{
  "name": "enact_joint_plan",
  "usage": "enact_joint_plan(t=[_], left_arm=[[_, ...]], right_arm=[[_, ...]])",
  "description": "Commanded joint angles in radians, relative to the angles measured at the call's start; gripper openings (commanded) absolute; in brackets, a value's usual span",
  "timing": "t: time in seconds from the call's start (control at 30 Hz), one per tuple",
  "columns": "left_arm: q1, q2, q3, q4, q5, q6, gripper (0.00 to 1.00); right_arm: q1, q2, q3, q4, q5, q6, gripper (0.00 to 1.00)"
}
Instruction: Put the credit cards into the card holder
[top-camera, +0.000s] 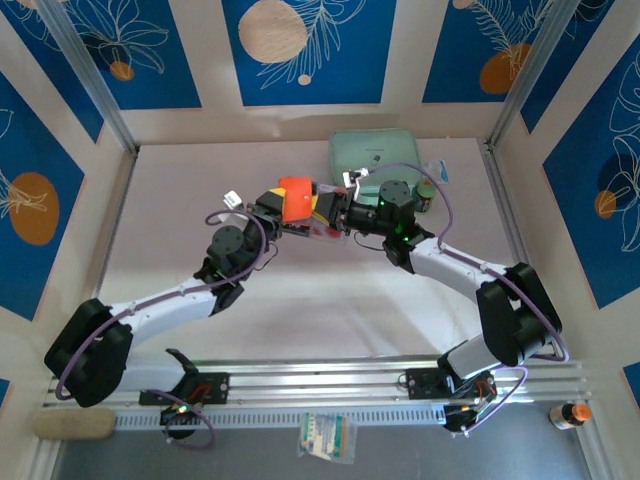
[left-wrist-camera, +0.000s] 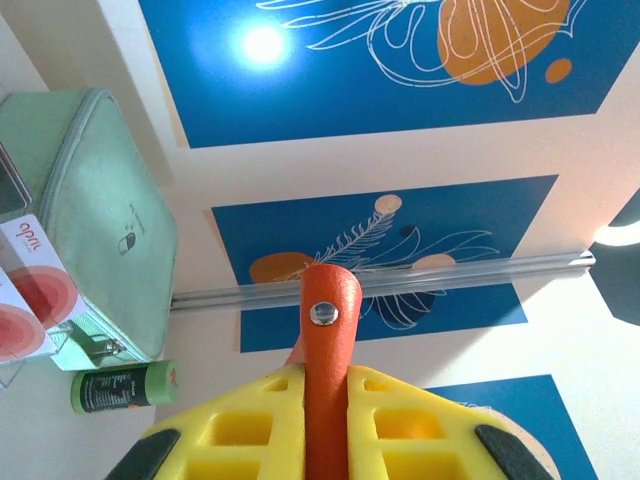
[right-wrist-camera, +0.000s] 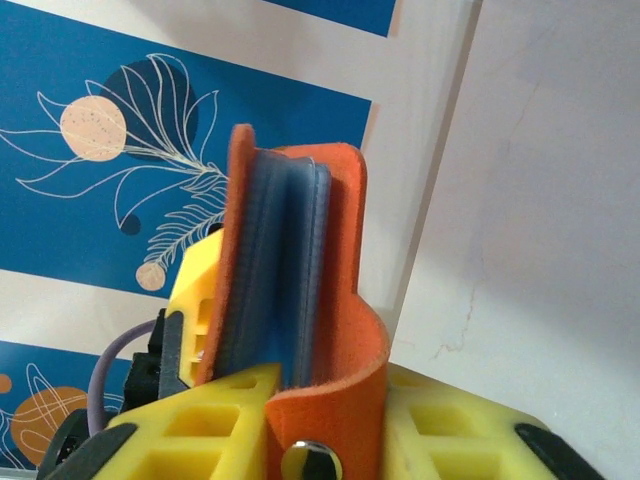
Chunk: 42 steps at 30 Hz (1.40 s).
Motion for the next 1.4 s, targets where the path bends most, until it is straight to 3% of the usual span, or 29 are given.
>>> enact_joint_plan(t=[0.0, 0.13, 0.4, 0.67, 0.7, 0.93, 0.97, 1.13, 1.27, 1.37], left_arm=[[-0.014, 0.010, 0.041, 0.043, 0.010, -0.006, 0.00], [-0.016, 0.015, 0.042, 0.049, 0.011, -0.007, 0.00], [-0.019, 0.026, 0.042, 0.051, 0.013, -0.009, 0.00], [-0.022, 0.043, 0.019, 0.063, 0.022, -0.014, 0.02], [-0.022, 0.042, 0.014, 0.063, 0.022, -0.012, 0.09], [-0.022, -0.016, -0.044, -0.048, 0.022, 0.026, 0.94], [-0.021, -0.032, -0.065, -0.063, 0.021, 0.031, 1.00], [-0.016, -0.163, -0.154, -0.267, 0.014, 0.097, 1.00], [-0.014, -0.314, -0.055, -0.736, -0.007, 0.320, 1.00], [-0.014, -0.318, 0.091, -1.003, -0.016, 0.545, 1.00]], right_arm=[[-0.004, -0.014, -0.021, 0.032, -0.033, 0.005, 0.29], [-0.007, -0.011, -0.020, 0.035, -0.042, 0.007, 0.25], [-0.014, 0.001, -0.029, 0.079, -0.061, 0.028, 0.01], [-0.025, -0.006, -0.057, 0.142, -0.077, 0.050, 0.00], [-0.025, -0.011, -0.064, 0.141, -0.075, 0.047, 0.00], [-0.043, -0.065, -0.134, 0.073, -0.053, 0.006, 0.00], [-0.047, -0.073, -0.146, 0.062, -0.051, -0.002, 0.00], [-0.059, -0.114, -0.206, -0.021, -0.061, -0.063, 0.00], [-0.058, -0.146, -0.248, -0.108, -0.062, -0.135, 0.00], [-0.055, -0.161, -0.281, -0.158, -0.053, -0.184, 0.00]])
